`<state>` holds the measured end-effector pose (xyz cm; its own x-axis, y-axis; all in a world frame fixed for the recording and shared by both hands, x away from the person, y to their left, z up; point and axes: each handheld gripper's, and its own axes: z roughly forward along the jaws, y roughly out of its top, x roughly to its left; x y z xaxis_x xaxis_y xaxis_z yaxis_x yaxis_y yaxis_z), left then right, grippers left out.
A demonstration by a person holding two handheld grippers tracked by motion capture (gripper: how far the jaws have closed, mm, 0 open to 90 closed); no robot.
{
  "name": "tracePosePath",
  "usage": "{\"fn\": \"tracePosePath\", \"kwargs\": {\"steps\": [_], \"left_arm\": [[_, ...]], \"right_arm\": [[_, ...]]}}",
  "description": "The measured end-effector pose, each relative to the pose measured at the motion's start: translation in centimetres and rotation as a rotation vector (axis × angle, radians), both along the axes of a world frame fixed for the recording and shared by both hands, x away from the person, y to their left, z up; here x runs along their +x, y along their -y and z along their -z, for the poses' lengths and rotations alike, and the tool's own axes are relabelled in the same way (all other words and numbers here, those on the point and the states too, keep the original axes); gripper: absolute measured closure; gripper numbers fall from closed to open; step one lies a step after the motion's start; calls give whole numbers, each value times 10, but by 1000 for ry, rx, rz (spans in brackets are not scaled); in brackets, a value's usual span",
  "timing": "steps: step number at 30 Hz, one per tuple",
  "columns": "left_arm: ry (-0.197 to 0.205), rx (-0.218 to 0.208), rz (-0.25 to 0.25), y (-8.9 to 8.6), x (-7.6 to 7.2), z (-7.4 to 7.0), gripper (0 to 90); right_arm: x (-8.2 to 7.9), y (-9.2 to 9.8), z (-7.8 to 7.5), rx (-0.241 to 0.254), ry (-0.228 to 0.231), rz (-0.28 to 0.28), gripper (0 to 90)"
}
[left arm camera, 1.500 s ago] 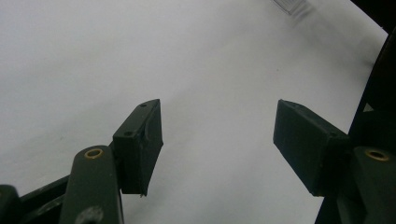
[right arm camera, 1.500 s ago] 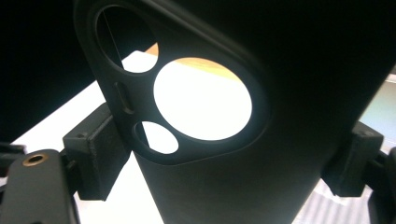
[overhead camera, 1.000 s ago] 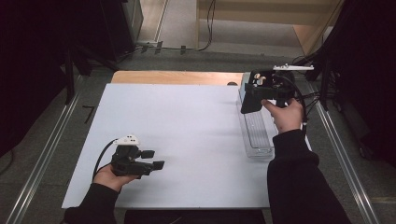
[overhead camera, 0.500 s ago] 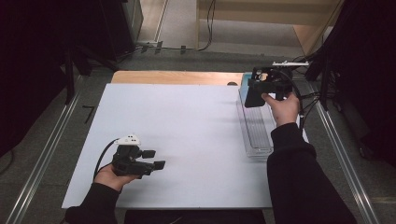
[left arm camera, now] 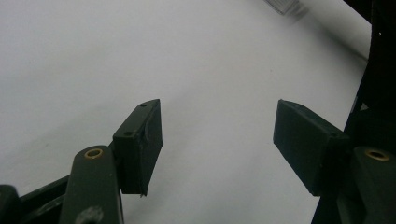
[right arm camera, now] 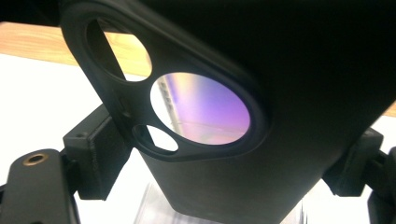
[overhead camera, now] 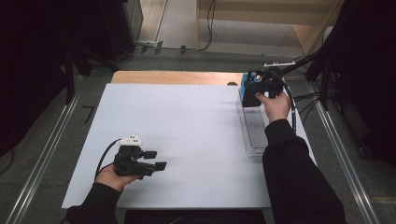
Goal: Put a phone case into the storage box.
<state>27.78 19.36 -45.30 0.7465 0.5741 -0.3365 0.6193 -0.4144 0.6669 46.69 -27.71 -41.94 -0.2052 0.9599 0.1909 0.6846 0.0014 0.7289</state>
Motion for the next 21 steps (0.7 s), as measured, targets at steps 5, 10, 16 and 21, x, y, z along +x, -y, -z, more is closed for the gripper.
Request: {"fn": "tracePosePath", "kwargs": {"steps": [5, 10, 16, 21], "left_arm": [[1, -1, 2, -1, 0, 0, 330], [1, -6, -1, -1, 0, 0, 330], [2, -4, 3, 0, 1, 0, 330], [1, -13, 2, 2, 3, -1, 330]], "right_arm": [[7, -2, 9, -10, -21, 12, 135], [12, -4, 16, -18, -40, 25, 135], [17, -5, 20, -8, -29, 30, 131], [19, -6, 23, -30, -9, 22, 124]]}}
